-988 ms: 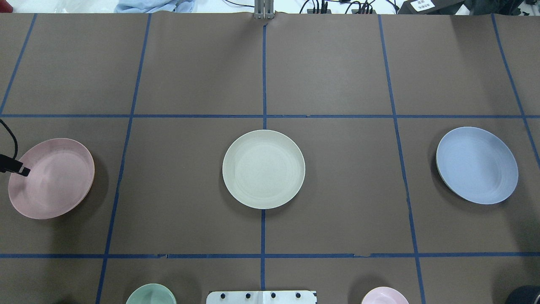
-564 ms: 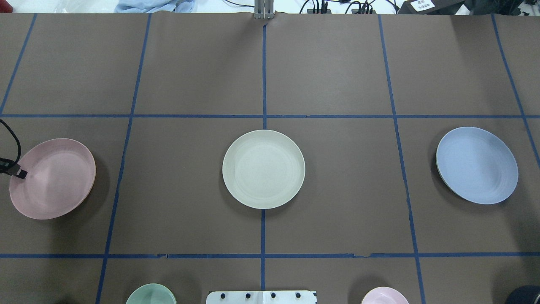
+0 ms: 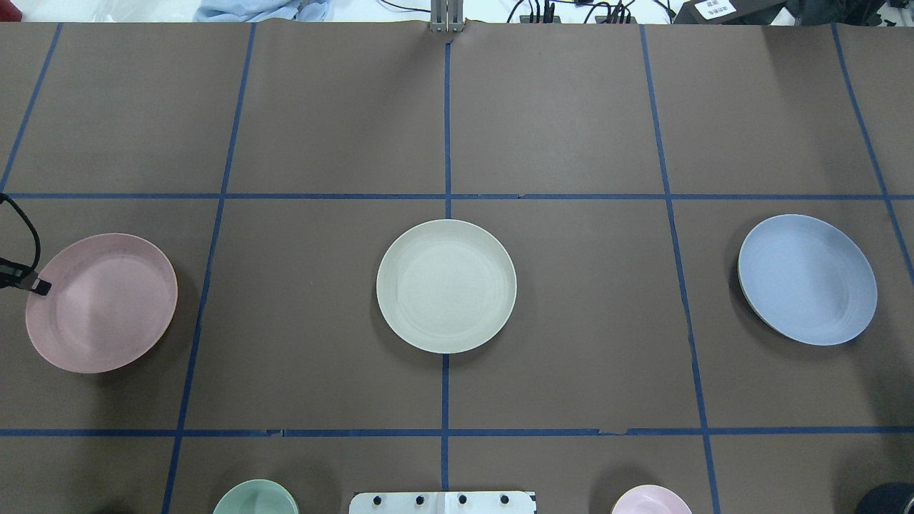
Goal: Stack three plates with pink and blue
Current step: 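Grip the pink plate rim with the left gripper and carry it over the cream plate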
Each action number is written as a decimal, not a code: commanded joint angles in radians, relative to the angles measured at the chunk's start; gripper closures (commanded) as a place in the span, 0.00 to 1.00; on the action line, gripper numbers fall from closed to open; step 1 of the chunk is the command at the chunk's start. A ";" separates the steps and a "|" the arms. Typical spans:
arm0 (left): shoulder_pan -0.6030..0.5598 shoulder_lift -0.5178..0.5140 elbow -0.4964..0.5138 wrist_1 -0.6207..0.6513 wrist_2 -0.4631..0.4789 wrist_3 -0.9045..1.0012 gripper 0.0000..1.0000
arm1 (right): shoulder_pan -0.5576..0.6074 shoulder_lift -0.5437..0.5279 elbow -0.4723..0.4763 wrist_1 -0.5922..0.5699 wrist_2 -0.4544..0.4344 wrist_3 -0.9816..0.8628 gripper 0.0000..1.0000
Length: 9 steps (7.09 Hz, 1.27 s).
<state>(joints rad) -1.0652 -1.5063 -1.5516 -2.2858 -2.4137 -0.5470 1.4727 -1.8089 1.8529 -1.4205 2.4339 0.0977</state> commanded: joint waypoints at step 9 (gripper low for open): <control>0.310 -0.535 -0.069 0.138 0.114 -0.948 1.00 | -0.014 0.003 -0.001 -0.001 0.001 0.001 0.00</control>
<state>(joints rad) -0.8196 -1.9478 -1.6484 -2.1982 -2.3702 -1.4359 1.4679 -1.8055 1.8515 -1.4220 2.4344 0.0982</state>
